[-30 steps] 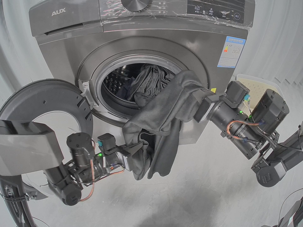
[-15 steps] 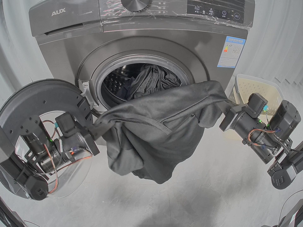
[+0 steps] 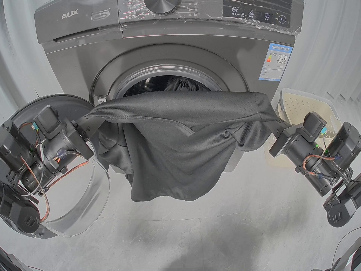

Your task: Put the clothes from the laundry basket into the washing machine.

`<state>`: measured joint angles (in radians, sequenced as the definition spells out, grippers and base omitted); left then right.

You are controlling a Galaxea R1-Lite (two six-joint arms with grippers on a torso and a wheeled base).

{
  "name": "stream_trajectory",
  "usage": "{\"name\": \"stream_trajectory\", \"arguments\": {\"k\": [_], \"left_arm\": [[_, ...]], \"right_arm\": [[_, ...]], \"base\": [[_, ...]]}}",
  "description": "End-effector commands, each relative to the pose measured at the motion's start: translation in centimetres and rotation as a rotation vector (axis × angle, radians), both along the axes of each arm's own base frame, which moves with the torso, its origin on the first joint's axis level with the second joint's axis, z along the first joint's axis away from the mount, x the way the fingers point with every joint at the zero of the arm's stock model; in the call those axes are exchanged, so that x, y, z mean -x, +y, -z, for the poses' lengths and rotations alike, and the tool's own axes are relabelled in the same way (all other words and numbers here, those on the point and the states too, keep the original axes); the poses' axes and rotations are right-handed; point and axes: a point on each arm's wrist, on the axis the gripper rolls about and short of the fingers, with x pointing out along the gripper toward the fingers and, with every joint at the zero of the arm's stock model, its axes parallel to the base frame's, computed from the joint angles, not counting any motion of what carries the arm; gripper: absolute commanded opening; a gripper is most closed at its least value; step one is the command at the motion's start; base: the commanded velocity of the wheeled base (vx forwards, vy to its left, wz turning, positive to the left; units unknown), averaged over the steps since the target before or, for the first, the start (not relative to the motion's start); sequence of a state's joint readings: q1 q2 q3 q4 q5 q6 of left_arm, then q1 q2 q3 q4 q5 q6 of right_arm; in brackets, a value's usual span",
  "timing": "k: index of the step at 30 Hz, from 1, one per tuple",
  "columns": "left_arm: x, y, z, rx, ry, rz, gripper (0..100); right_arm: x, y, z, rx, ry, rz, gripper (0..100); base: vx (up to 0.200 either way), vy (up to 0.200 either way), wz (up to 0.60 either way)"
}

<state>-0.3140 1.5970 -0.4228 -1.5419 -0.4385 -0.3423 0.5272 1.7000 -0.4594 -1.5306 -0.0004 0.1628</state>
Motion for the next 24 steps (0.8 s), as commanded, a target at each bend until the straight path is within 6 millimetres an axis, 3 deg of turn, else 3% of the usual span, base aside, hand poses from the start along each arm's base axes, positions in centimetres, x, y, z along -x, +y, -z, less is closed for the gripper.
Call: {"name": "stream_trajectory", "arguments": {"k": [1,11,19,22,23,24], "left_arm": [[0.3,0.2,-0.6,0.009,-0.024,-0.002,0],[0.4,-0.2,-0.2,0.001,-0.008,0.017,0],[0.0,-3.0,1.6,-0.029,0.048,0.108,0],[0.0,-4.2,1.3,-0.029,0.039,0.148,0],[-0.4,-5.0,0.5,-0.016,0.018,0.171,0],[-0.9,-5.5,0.0,-0.012,0.014,0.178,0]], "right_arm": [[0.1,0.0,-0.3,-0.006,-0.009,0.001,0],[0.3,0.1,-0.4,-0.008,-0.013,-0.009,0],[0.7,0.6,0.5,0.010,0.019,-0.030,0],[2.0,2.0,1.6,0.030,0.063,-0.109,0],[2.6,2.8,3.2,0.072,0.120,-0.148,100],[2.9,3.1,4.6,0.108,0.166,-0.161,100]], "base": [[0.000,0.000,0.00],[0.000,0.000,0.00],[0.000,0.000,0.00],[0.000,0.000,0.00],[0.000,0.000,0.00],[0.000,0.000,0.00]]}}
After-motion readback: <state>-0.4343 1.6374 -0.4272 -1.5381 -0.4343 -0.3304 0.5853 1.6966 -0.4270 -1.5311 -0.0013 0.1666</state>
